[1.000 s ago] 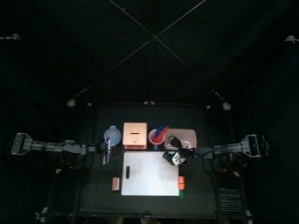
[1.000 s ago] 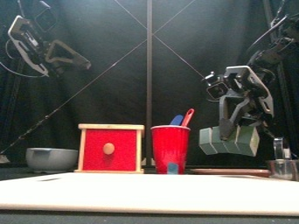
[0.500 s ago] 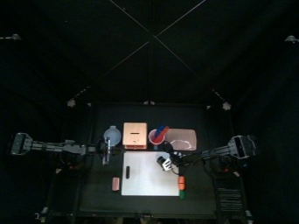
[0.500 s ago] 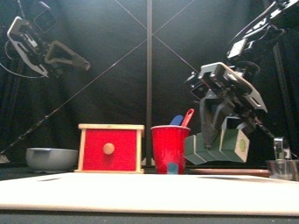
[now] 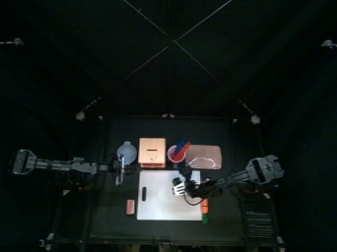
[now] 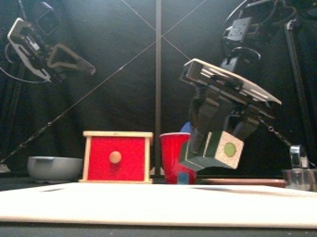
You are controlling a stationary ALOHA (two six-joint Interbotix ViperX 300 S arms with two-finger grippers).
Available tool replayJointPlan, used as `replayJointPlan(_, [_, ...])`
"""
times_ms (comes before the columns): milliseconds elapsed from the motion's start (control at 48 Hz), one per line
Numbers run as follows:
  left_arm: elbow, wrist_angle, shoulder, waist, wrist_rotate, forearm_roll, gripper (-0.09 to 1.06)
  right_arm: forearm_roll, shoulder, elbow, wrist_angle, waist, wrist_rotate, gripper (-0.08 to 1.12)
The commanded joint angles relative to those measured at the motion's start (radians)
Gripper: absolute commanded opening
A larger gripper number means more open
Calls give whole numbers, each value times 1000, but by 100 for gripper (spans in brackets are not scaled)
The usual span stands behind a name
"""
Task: Place sushi on board then cut the sushi with the knife then place the pieces on the plate
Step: Place the sushi on the board
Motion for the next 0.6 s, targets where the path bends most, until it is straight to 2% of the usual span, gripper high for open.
replayJointPlan(21, [-12, -8, 0, 5, 0, 2, -2, 6, 15, -66, 12, 5, 51, 64])
replayJointPlan(292, [-8, -8, 0, 11, 5, 2, -2, 14, 121, -210, 117, 6, 124, 64])
replayJointPlan(604, [-5, -6, 0, 17, 5, 6, -2, 132, 176, -305, 264, 14, 127, 64])
